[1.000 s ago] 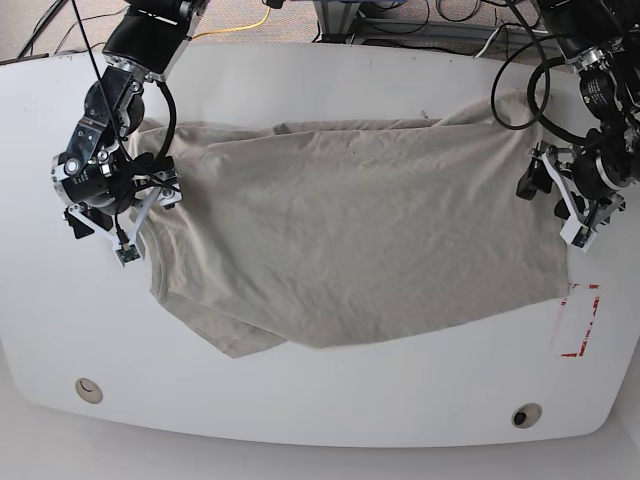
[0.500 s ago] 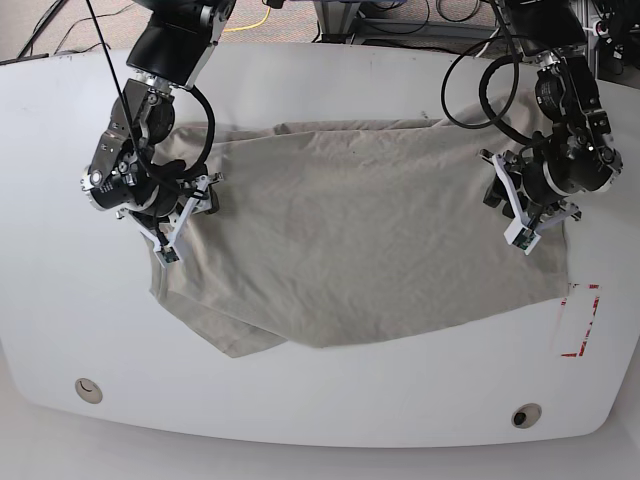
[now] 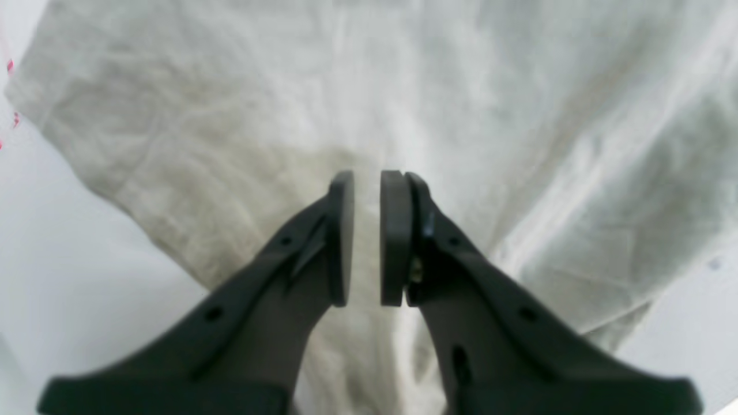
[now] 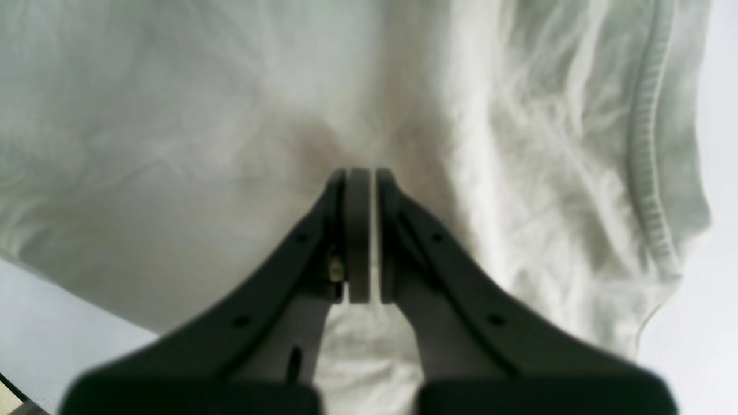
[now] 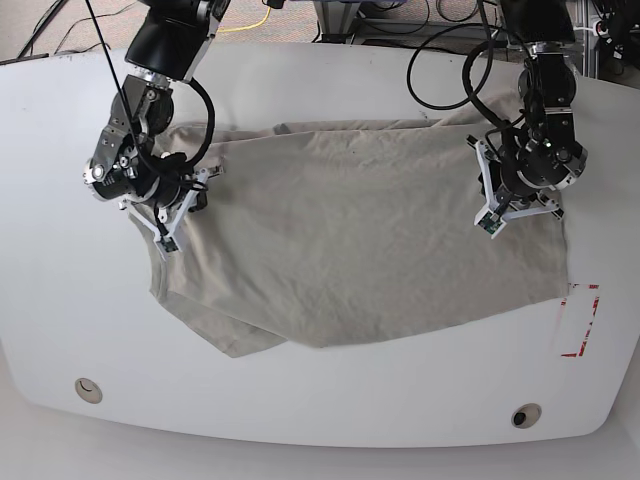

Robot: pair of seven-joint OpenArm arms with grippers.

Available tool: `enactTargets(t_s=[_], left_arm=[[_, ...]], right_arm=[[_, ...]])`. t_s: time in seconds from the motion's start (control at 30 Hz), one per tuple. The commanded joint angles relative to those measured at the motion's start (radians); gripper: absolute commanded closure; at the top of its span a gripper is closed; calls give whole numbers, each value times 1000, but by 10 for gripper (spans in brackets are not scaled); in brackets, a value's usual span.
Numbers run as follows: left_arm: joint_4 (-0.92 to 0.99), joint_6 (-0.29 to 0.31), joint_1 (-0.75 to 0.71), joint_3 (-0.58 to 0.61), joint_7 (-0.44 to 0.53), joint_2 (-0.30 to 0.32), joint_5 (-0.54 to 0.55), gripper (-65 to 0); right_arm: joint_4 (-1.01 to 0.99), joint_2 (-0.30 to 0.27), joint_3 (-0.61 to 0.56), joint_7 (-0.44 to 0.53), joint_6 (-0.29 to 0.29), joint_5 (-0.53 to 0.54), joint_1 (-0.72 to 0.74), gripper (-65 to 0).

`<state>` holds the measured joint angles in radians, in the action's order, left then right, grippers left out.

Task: Layout the t-shirt on the table in an organized manner, then fold the t-shirt properly
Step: 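Move the left gripper inward over the shirt and press onto the fabric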

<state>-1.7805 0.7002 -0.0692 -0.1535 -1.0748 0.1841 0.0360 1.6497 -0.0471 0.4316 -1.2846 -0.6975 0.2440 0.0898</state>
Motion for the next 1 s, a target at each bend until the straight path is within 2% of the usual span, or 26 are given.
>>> enactTargets(t_s=[0.0, 0.3, 0.53, 0.63, 0.83, 0.97], left_arm=[[21, -2, 18, -2, 17, 10, -3, -61], [173, -2, 95, 7, 18, 12, -2, -61], [307, -2, 197, 113, 20, 33, -2, -61], [370, -2, 237, 180, 63, 35, -2, -61], [457, -2, 283, 274, 213, 36, -3, -61], [519, -2, 328, 300, 250, 36, -3, -61]], right_arm=[[-9, -18, 3, 23, -1, 4, -3, -16], [-79, -37, 8, 82, -1, 2, -68, -16], [-121, -40, 9, 132, -1, 2, -81, -14], [-125, -41, 9, 145, -1, 2, -81, -14], [-125, -44, 5, 161, -1, 2, -71, -14], [-135, -43, 5, 164, -1, 2, -45, -14]])
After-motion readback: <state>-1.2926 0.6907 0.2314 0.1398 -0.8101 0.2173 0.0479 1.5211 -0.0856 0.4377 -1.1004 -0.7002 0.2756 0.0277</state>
